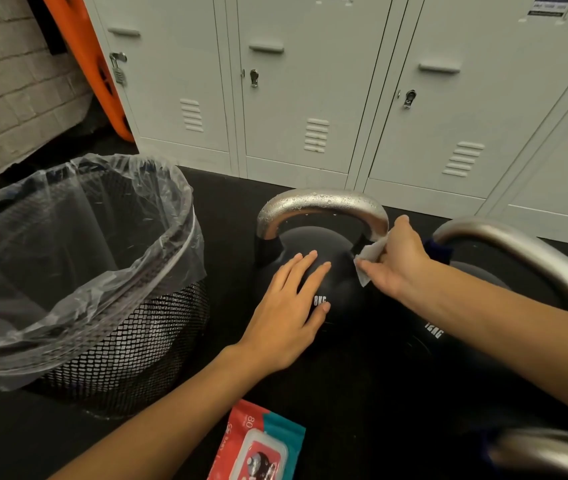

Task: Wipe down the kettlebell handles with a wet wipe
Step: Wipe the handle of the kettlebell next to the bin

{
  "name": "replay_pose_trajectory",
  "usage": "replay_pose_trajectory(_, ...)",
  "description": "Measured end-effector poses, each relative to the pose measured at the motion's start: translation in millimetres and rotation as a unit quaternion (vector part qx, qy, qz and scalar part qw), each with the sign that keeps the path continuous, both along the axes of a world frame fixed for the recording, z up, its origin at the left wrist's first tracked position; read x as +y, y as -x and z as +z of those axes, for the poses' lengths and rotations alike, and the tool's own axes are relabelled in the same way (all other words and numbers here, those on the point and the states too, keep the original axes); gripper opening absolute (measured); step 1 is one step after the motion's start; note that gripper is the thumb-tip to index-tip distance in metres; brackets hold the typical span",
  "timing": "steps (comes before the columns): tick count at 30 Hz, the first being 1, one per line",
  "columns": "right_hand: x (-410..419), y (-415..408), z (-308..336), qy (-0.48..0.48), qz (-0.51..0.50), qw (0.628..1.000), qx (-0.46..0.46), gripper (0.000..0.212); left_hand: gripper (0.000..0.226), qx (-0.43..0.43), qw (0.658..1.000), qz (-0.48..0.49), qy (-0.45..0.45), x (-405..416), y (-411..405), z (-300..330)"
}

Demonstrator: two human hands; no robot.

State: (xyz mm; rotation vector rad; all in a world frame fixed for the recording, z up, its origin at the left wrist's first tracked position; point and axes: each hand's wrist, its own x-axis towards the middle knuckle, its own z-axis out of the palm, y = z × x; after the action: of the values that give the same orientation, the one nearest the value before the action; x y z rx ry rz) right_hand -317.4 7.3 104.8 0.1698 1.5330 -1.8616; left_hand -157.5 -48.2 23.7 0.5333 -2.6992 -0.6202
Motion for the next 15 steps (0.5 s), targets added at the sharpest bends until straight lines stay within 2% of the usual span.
replay_pose_trajectory(4,-8,14,-8,-0.030,0.005,0.999,-0.016,0.051,0.059,0.002,1.000,-0.001,0.004,0,-1,0)
replay_pose_trajectory(7,0,29,-19,-0.059,0.053,0.997,-0.018,0.069,0.058,0.007,1.000,-0.001,0.003,0,-1,-1)
replay_pose_trajectory(10,4,36,-25,-0.065,0.114,0.991,0.031,0.077,0.058,0.016,1.000,-0.003,0.007,0,-1,-3)
replay_pose_trajectory(15,-6,40,-7,-0.045,0.136,0.986,0.083,0.084,0.057,0.024,1.000,0.000,0.013,-1,0,-7)
